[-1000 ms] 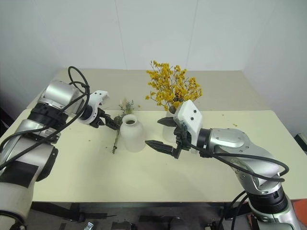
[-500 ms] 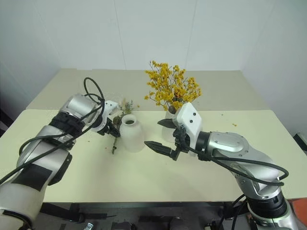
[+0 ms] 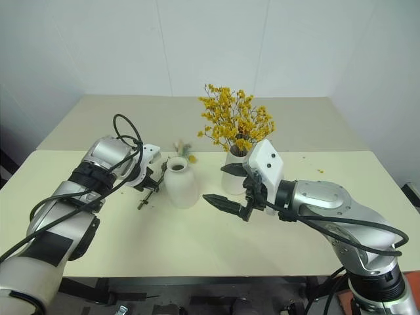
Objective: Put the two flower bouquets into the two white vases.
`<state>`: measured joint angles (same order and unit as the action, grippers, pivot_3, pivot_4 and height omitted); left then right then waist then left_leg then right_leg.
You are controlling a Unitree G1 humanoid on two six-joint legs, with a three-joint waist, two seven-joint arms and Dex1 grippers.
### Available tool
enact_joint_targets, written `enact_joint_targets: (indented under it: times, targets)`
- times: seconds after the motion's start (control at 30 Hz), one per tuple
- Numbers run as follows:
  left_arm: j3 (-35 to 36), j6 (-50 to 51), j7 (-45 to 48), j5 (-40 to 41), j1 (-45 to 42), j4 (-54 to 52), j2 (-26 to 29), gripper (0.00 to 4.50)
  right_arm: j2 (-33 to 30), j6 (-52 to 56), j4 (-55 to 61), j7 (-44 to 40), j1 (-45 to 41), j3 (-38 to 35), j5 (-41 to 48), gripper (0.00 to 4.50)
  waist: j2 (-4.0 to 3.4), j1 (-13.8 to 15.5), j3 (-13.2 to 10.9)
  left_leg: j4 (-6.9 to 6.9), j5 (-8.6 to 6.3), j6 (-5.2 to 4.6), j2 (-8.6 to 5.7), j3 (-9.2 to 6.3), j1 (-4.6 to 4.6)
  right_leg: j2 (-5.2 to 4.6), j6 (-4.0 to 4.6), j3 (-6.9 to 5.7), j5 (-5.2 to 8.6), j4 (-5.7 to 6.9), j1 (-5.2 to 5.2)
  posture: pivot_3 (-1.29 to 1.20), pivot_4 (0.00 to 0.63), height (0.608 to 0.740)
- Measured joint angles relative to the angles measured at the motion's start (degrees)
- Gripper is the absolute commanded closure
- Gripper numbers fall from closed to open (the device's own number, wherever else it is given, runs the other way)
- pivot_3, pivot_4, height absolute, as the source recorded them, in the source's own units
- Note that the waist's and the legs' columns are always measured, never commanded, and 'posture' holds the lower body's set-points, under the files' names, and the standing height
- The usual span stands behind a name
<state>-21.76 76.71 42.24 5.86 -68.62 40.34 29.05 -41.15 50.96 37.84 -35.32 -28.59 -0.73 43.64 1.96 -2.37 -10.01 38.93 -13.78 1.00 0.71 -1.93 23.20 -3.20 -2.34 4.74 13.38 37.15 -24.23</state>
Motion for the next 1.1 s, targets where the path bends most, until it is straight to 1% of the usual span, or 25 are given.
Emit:
enact_joint_targets:
  times: [0.13, 0.23, 0.33, 0.4, 0.57, 0.67, 0.7, 0.8, 0.9, 0.97, 1.1]
  targets:
    - [3.8, -0.7, -2.6, 0.0, -0.3, 0.7, 0.3, 4.47, -0.2, 0.0, -0.3, -0.7, -0.2, 0.0, 0.3, 0.00, 0.00, 0.0, 0.0, 0.00, 0.00, 0.00, 0.00, -0.01, 0.08, 0.00, 0.00, -0.01, 0.00, -0.02, -0.06, 0.00, 0.150, 0.740]
    - [8.7, -2.6, -4.9, 0.1, -1.4, 1.1, 0.7, 4.47, -0.2, 0.0, -0.9, -1.0, -0.5, 0.0, 0.3, 0.00, 0.01, 0.0, 0.0, 0.00, 0.00, 0.00, 0.00, -0.02, 0.13, -0.01, 0.00, -0.03, 0.00, -0.02, -0.09, 0.00, 0.150, 0.740]
    - [16.0, -6.2, -7.3, 1.5, -2.5, 0.8, 1.1, 4.47, -0.2, 0.0, -1.7, -1.5, -0.6, 0.1, 0.2, 0.00, 0.01, 0.1, 0.0, 0.00, 0.00, 0.00, 0.00, -0.02, 0.11, -0.03, 0.01, -0.04, 0.00, -0.02, -0.09, 0.00, 0.150, 0.740]
    - [21.3, -9.2, -7.4, 3.8, -2.5, -1.5, 1.4, 4.47, -0.4, 0.0, -2.4, -2.0, -1.0, 0.1, 0.0, 0.00, 0.01, 0.1, 0.0, -0.01, 0.00, 0.00, 0.00, -0.03, 0.11, -0.03, 0.01, -0.05, -0.01, -0.01, -0.08, 0.00, 0.150, 0.740]
    - [29.6, -10.3, -5.4, 10.2, -2.3, -8.5, 2.1, 4.47, -0.9, 0.0, -2.6, -2.8, -1.2, 0.1, -0.1, 0.00, 0.01, 0.1, 0.0, -0.01, 0.00, 0.00, 0.00, -0.04, 0.12, -0.04, 0.01, -0.05, -0.01, -0.01, -0.08, 0.00, 0.150, 0.740]
    - [35.5, -11.1, -5.5, 14.6, -0.4, -14.0, 0.8, 4.47, -0.9, 0.0, -2.8, -2.9, -1.5, 0.2, -0.1, 0.00, 0.01, 0.0, 0.0, 0.00, 0.00, 0.00, 0.01, -0.04, 0.08, -0.05, 0.01, -0.04, -0.01, 0.03, -0.07, 0.00, 0.150, 0.740]
    - [37.3, -11.9, -5.4, 16.3, 1.4, -17.6, -0.2, 4.47, -0.9, 0.0, -2.8, -2.8, -1.9, 0.2, -0.1, 0.00, 0.01, 0.0, 0.0, 0.00, 0.00, 0.00, 0.01, -0.04, 0.06, -0.05, 0.02, -0.04, -0.01, 0.03, -0.07, 0.00, 0.150, 0.740]
    - [38.5, -13.5, -4.2, 20.4, 5.9, -24.7, -2.1, 4.47, -1.0, 0.6, -2.9, -2.6, -2.8, 0.3, -0.1, 0.00, 0.01, 0.1, 0.0, 0.00, 0.00, 0.00, 0.01, -0.04, 0.07, -0.06, 0.03, -0.04, -0.02, 0.03, -0.07, 0.00, 0.150, 0.740]
    - [39.5, -18.4, -2.8, 23.8, 10.0, -30.1, -5.0, 4.47, -1.2, 2.0, -2.9, -1.8, -4.0, 0.6, -0.1, 0.00, 0.01, 0.2, 0.0, 0.01, 0.00, 0.00, 0.01, -0.04, 0.08, -0.08, 0.04, -0.04, -0.02, 0.03, -0.07, 0.00, 0.150, 0.740]
    - [39.7, -21.0, -2.0, 25.7, 11.3, -31.5, -6.9, 4.47, -1.2, 2.3, -2.6, -1.6, -4.9, 0.7, -0.1, 0.00, 0.01, 0.3, 0.0, 0.01, 0.00, 0.00, 0.01, -0.05, 0.07, -0.07, 0.04, -0.05, -0.02, 0.02, -0.07, 0.00, 0.150, 0.740]
    - [39.9, -24.3, -0.9, 28.4, 12.3, -32.4, -8.1, 4.47, -1.2, 2.8, -2.4, -1.4, -5.0, 1.7, -0.2, 0.00, 0.01, 0.2, 0.0, 0.01, 0.00, 0.00, 0.00, -0.04, 0.05, -0.07, 0.03, -0.04, -0.02, 0.00, -0.05, 0.00, 0.150, 0.740]
